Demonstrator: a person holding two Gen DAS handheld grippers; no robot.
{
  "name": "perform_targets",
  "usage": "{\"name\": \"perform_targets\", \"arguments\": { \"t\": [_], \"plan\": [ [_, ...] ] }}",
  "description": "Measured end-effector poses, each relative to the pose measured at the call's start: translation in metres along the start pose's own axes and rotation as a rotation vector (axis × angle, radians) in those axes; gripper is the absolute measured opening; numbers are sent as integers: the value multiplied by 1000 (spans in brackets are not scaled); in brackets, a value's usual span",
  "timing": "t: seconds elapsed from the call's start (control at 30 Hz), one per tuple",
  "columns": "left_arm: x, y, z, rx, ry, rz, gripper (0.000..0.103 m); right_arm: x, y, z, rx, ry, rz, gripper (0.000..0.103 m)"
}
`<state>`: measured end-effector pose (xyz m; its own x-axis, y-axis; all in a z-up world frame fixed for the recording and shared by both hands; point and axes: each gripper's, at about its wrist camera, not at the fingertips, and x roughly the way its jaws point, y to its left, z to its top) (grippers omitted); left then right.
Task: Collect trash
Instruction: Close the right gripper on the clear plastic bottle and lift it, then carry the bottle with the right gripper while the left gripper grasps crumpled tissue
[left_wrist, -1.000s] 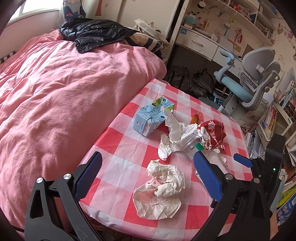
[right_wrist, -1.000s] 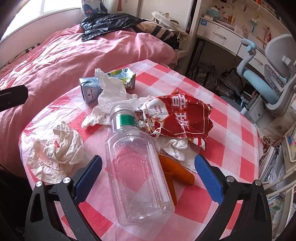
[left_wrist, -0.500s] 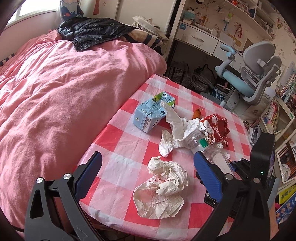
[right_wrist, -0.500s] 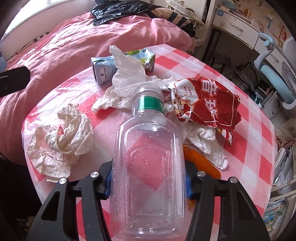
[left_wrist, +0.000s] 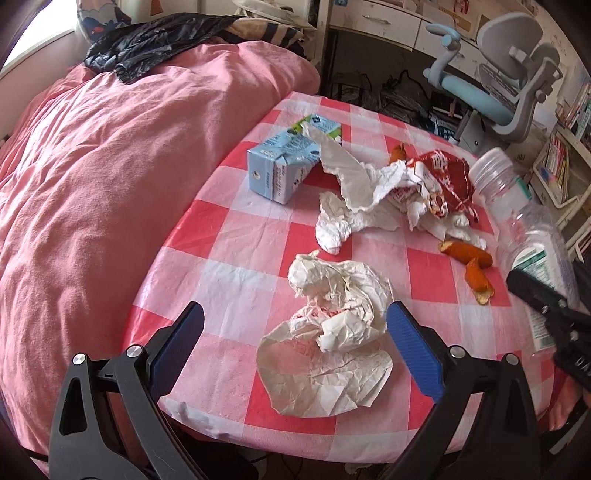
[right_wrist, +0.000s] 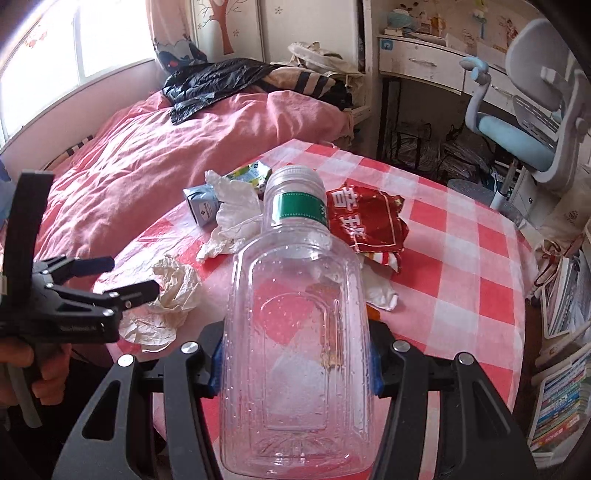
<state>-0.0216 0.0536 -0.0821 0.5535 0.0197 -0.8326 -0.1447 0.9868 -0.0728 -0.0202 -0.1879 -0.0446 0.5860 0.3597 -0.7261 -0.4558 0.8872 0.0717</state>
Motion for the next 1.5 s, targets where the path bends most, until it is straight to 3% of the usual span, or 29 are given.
{"name": "perform_targets", "arguments": {
  "t": [0.23,0.33,0.4,0.5,0.67,0.8,0.87,0.97,1.13,1.37,1.43,1.5],
  "plan": [
    [31,-19,-6,70,61,45,95,-15,-30,2,140,-64,71,55],
    [35,-27,-6,111,30,40,62,-24,-39,4,196,-100,110,55],
    [32,-33,-5,147,19,-3,32,-32,-45,2,229,-125,131,55],
    [26,-41,-6,149,16,-97,24,-50,-58,3,284,-177,157,55],
    [-7,-74,-9,219,-60,-274,24,-109,-84,-6,351,-290,146,55],
    [-46,-122,-18,356,-127,-455,24,-162,-110,-41,349,-315,24,55],
    [-58,-153,-24,434,-122,-553,24,-183,-129,-75,365,-293,-73,55],
    [-67,-207,-38,533,-90,-635,24,-196,-163,-139,458,-231,-178,55],
    [-75,-319,-72,720,-38,-742,24,-183,-217,-244,678,-99,-277,55],
    [-54,-468,-152,928,105,-796,28,-139,-265,-342,923,12,-308,57],
    [-41,-502,-175,984,147,-755,43,-147,-275,-360,1014,-27,-331,67],
    [-32,-523,-190,1023,151,-679,68,-161,-277,-367,1073,-62,-366,68]
  ]
}}
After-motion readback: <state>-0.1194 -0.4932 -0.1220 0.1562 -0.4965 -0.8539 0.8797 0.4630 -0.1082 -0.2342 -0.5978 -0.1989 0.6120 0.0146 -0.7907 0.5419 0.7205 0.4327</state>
